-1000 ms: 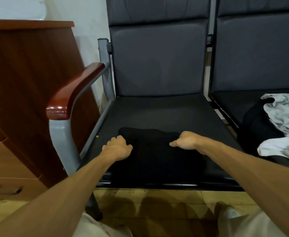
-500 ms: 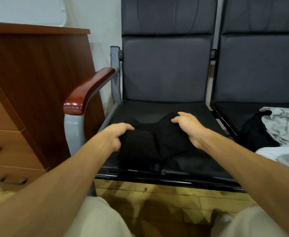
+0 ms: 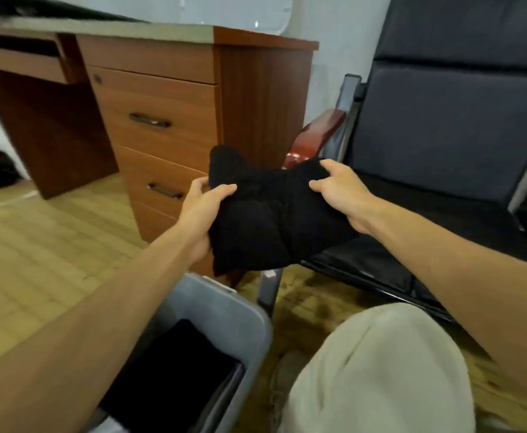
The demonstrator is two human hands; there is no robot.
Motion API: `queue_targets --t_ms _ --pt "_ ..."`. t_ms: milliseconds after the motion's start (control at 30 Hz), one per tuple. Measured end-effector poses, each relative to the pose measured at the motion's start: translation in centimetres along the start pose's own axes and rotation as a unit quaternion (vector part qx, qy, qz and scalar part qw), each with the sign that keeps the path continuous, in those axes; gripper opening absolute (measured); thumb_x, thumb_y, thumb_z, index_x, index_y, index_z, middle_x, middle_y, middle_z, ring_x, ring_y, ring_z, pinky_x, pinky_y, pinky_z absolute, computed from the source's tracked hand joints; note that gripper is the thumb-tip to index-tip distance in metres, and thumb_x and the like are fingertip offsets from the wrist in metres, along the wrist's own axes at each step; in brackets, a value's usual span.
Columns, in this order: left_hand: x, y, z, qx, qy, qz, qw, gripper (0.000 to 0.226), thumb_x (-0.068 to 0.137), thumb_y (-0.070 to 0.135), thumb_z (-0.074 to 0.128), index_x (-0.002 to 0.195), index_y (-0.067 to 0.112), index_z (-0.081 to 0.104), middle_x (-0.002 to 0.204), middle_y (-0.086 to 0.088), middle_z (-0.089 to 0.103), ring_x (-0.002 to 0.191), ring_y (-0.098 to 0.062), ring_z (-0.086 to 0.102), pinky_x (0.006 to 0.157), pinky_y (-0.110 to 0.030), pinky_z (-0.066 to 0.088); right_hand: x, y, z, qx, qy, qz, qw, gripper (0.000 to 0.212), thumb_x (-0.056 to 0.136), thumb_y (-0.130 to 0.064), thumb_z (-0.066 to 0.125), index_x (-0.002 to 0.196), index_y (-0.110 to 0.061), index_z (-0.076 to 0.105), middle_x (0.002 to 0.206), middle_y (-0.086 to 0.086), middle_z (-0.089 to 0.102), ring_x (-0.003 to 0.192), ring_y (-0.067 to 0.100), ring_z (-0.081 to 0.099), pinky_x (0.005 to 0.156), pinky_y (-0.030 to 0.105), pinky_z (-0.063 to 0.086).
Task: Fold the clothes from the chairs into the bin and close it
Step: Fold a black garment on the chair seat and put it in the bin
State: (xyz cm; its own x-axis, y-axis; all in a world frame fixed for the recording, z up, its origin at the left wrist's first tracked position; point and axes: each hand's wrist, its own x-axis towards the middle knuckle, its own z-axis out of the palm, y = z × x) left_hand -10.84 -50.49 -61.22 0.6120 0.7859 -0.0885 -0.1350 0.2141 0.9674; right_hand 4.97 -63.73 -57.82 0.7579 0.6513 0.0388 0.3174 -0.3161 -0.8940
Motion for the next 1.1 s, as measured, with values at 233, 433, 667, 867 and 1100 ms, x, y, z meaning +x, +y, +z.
queue_targets --t_ms 233,433,667,867,1100 --pt "-6.9 -5.4 -15.8 0.042 0.142 0.024 0.989 0.027 0.093 0.016 0.058 0.116 0.027 0.049 0.113 -0.001 0.065 0.101 -0.015 0.064 0.074 -0.027 0.052 -3.8 0.9 15.6 -0.044 -0.084 -0.068 0.993 0.051 0.095 -0.006 0.056 0.143 -0.018 0.043 0.144 0.001 0.047 0.135 0.019 0.041 0.105 0.032 0.038" --pt "-14.6 -10.9 -24.9 0.092 0.257 -0.057 0.960 0.031 0.096 0.017 0.053 0.125 0.021 0.043 0.114 0.000 0.059 0.098 -0.011 0.061 0.070 -0.025 0.049 -9.1 5.3 26.9 -0.031 -0.205 -0.096 0.974 0.049 0.096 -0.002 0.052 0.138 -0.028 0.046 0.147 -0.006 0.042 0.138 0.015 0.036 0.108 0.030 0.036" --pt "-20.6 -15.1 -28.9 0.210 0.303 -0.224 0.902 0.057 0.098 0.013 0.045 0.140 0.000 0.008 0.092 -0.006 0.052 0.076 -0.014 0.052 0.067 -0.034 0.046 -14.1 7.7 34.1 -0.116 -0.340 -0.134 0.924 0.038 0.096 -0.003 0.050 0.126 -0.024 0.060 0.139 -0.004 0.052 0.133 0.016 0.042 0.095 0.020 0.036" --pt "-22.9 -16.4 -28.2 0.504 0.211 -0.232 0.805 0.066 0.096 0.020 0.052 0.145 0.001 0.012 0.140 -0.014 0.024 0.078 -0.023 0.051 0.063 -0.033 0.040 -15.3 10.9 35.2 -0.301 -0.482 -0.115 0.815 0.052 0.096 -0.007 0.051 0.145 -0.020 0.039 0.147 0.008 0.042 0.130 0.025 0.045 0.104 0.038 0.043" --pt "-18.6 -13.6 -26.2 0.516 0.093 -0.154 0.837 0.049 0.096 0.022 0.052 0.140 0.008 0.035 0.139 -0.008 0.038 0.117 -0.024 0.050 0.093 -0.030 0.041 -11.7 9.2 30.6 -0.384 -0.425 -0.173 0.801 0.035 0.096 -0.010 0.050 0.131 -0.016 0.055 0.141 0.006 0.047 0.127 0.026 0.047 0.102 0.037 0.042"
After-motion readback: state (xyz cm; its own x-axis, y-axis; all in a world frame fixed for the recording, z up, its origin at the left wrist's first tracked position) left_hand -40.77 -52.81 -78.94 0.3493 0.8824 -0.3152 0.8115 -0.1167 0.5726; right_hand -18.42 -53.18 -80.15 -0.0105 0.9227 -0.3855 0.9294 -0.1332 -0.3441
